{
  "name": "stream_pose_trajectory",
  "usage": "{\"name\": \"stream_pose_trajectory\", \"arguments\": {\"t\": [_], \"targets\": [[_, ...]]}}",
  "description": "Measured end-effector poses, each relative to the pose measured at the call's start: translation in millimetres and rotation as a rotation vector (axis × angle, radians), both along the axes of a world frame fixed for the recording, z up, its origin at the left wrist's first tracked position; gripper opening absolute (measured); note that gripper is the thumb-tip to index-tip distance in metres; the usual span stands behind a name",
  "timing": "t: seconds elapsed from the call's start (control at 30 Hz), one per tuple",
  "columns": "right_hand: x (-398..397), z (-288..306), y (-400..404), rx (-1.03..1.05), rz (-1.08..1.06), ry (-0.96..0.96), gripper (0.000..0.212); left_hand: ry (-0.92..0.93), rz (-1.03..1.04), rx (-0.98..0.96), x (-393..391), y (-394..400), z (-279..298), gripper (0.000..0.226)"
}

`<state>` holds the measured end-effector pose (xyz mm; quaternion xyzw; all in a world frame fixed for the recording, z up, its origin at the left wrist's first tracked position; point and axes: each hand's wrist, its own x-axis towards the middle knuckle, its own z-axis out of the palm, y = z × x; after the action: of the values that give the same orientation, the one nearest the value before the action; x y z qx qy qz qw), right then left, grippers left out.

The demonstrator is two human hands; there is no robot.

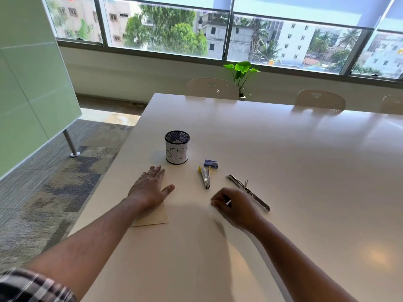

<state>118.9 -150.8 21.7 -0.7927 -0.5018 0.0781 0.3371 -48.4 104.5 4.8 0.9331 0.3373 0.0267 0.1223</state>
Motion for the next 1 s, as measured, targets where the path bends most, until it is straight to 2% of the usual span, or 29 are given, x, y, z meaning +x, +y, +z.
{"name": "stream_pose_trajectory", "arguments": {"t": [0.2,0.43,0.57,0.8,1.0], "targets": [[10,15,43,0.043,-0.023,0.112,0.008,-0.078,0.036,0.022,1,-1,-10,0.084],[23,49,122,0.180,-0.082,0.114,0.014,-0.098,0.049,0.032,0,2,-15,0.084],[26,74,166,0.237,-0.147,0.096,0.010,-0.103,0.063,0.033,2,2,-15,0.084],[37,94,218,0.065,-0.200,-0.050,0.010,-0.135,0.069,0.043,3,3,-17,0.085],[42,95,235,0.062,-0.190,-0.054,0.015,-0.158,0.069,0.053,2,4,-14,0.084]]}}
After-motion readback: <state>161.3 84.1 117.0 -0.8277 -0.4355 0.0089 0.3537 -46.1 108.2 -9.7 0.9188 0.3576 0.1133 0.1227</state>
